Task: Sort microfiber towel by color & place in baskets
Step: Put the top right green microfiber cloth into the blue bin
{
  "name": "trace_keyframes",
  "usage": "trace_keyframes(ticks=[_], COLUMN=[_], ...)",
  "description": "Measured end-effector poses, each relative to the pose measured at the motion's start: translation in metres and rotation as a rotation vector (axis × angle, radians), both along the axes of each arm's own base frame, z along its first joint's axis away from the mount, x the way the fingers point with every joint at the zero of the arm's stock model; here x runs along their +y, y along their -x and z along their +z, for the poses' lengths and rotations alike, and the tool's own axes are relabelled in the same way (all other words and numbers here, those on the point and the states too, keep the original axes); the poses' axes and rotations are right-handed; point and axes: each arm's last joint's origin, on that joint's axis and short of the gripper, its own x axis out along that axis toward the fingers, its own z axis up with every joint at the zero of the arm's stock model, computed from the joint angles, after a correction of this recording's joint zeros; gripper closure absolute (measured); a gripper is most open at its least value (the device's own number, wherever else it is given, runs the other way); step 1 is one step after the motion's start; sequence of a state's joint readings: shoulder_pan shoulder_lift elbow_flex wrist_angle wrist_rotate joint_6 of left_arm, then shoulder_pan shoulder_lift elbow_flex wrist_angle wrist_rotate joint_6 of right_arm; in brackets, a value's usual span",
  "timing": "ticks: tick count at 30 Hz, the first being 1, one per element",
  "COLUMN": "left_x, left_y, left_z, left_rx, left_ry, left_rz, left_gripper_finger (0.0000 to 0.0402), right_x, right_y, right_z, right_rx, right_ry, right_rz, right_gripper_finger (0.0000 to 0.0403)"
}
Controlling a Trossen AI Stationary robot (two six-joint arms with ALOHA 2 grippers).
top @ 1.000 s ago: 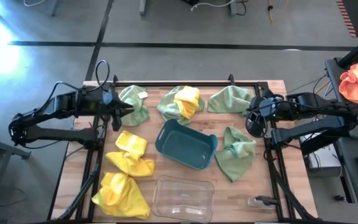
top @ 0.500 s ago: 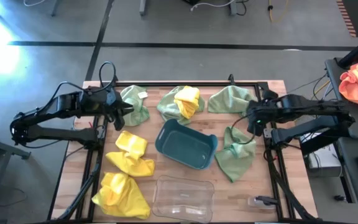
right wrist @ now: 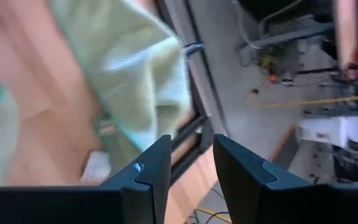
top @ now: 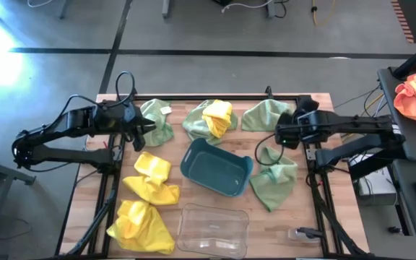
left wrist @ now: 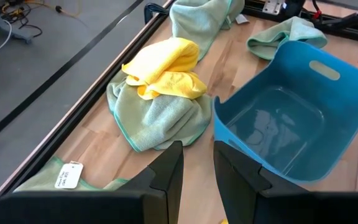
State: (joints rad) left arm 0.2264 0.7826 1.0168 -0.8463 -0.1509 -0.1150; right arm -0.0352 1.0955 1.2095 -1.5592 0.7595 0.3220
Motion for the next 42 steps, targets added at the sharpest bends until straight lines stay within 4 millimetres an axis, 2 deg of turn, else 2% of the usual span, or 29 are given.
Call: trace_keyframes(ticks=[7, 11, 17, 24, 29, 42], left_x=[0.001, 0.001, 0.001, 0.001, 0.001, 0.002], left_y=[0.0, 0.0, 0.0, 0.0, 0.0, -0.001], left_z=[0.0, 0.0, 0.0, 0.0, 0.0, -0.004], left_rx=[0.019, 0.031, 0.035, 0.035, 0.035, 0.038], left_ry=[-0.049, -0.081, -0.089, -0.088, -0.086, -0.077], left_rz=[0.005, 0.003, -0.003, -0.003, -0.002, 0.002], left_gripper_finger=[0.0327, 0.0327, 0.0327, 0.0327, 0.0327, 0.0327], right_x=[-0.012, -0.024, -0.044, -0.059, -0.072, -0.098], right_y=[0.004, 0.009, 0.012, 0.006, 0.008, 0.018], right_z=[0.006, 0.002, -0.022, -0.055, -0.073, -0.091], right_rx=[-0.167, -0.231, -0.302, -0.374, -0.414, -0.426], right_ry=[0.017, 0.032, -0.026, -0.083, -0.085, -0.163], right_rz=[-0.03, -0.079, -0.188, -0.192, -0.292, -0.444], right_gripper_finger=[0.0289, 0.0289, 0.0289, 0.0289, 0.0289, 0.0289])
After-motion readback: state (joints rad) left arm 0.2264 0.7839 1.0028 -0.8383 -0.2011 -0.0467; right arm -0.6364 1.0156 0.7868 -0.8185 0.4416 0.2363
